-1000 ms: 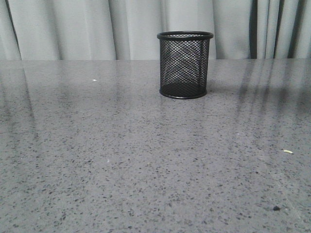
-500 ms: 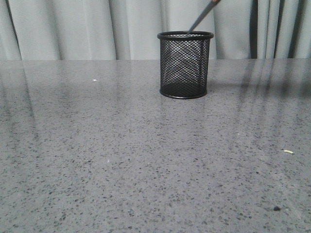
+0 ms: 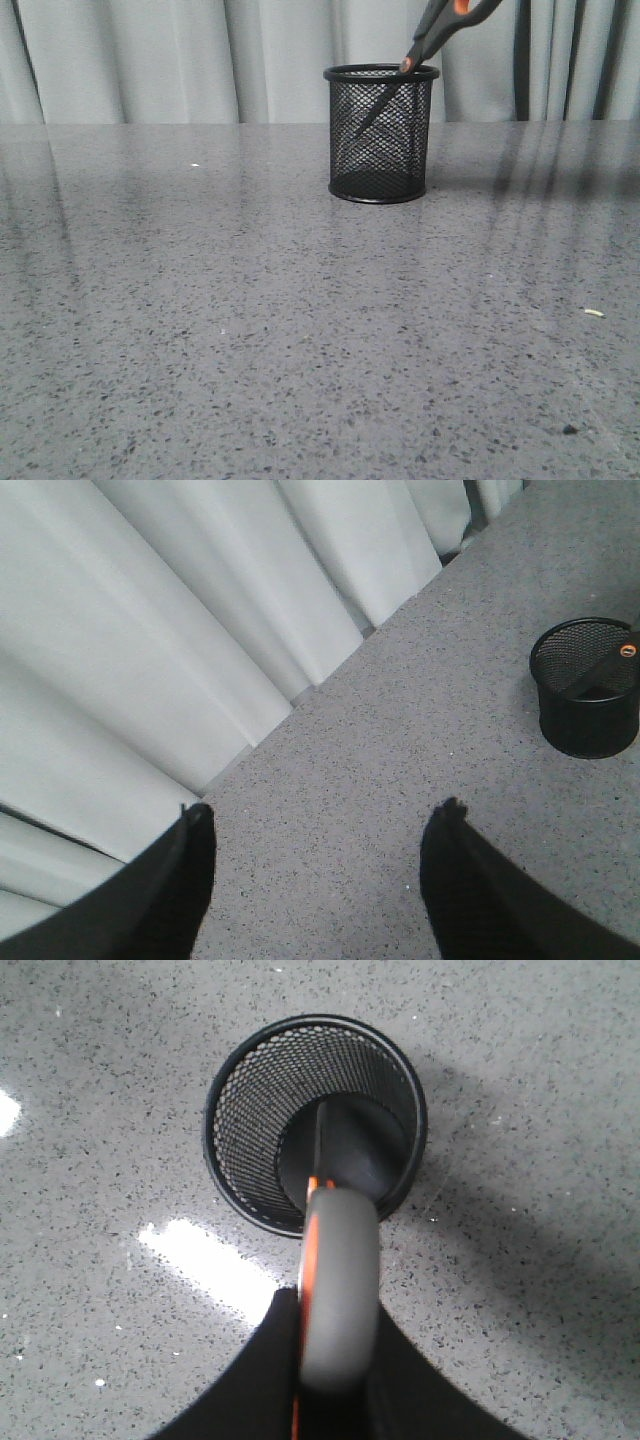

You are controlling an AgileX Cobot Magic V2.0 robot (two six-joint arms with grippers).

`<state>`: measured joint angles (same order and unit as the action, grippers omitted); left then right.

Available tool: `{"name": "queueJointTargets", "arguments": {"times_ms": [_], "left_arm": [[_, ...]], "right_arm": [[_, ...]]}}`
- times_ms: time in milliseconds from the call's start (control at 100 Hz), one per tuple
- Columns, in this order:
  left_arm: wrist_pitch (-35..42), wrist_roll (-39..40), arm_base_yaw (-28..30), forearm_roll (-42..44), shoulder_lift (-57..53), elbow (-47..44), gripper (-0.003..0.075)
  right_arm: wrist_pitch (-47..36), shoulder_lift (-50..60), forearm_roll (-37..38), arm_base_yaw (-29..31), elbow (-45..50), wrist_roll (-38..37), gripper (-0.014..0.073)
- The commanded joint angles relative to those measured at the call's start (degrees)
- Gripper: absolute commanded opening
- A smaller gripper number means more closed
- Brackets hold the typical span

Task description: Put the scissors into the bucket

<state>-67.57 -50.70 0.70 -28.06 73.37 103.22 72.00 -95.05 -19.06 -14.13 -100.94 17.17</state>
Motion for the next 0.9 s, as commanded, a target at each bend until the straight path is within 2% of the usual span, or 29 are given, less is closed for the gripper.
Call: {"name": "queueJointTargets", "arguments": {"times_ms": [0,90,230,290,560,730,830,890], "left_arm": [[3.65,0.72,0.2,-2.42,-1.38,1.57,0.0419],[3.64,0.72,0.2,-2.42,-1.38,1.57,0.0419],[3.64,0.72,0.2,-2.42,-1.38,1.57,0.0419],[3.64,0.72,0.2,-2.42,-1.38,1.57,0.0419],[2.41,0.72,0.2,-2.51,-1.38,1.57,0.0419],[2.32,0.72,0.2,-3.88,-1.38,1.57,0.0415],[2.32,0.72,0.2,-5.26,-1.38,1.57,0.0356],[2.32,0.72,0.2,-6.33,-1.38,1.57,0.0278]], "right_arm": [[-0.09,1.56,-0.68,0.03,-2.01,0.16,-0.0006],[-0.72,1.56,-0.68,0.03,-2.01,0.29,0.0099],[-1.51,1.56,-0.68,0.03,-2.01,0.29,0.0392],[-1.3,1.67,-0.36,0.24,-2.75,0.29,0.0446],[2.05,2.22,-0.2,3.83,-12.41,-1.41,0.0447],[0.95,5.56,-0.2,5.86,-14.09,-1.53,0.0447],[-0.8,8.53,-0.2,6.97,-14.09,-1.87,0.0422],[-2.09,10.4,-0.2,7.18,-14.09,-1.87,0.0375]]}}
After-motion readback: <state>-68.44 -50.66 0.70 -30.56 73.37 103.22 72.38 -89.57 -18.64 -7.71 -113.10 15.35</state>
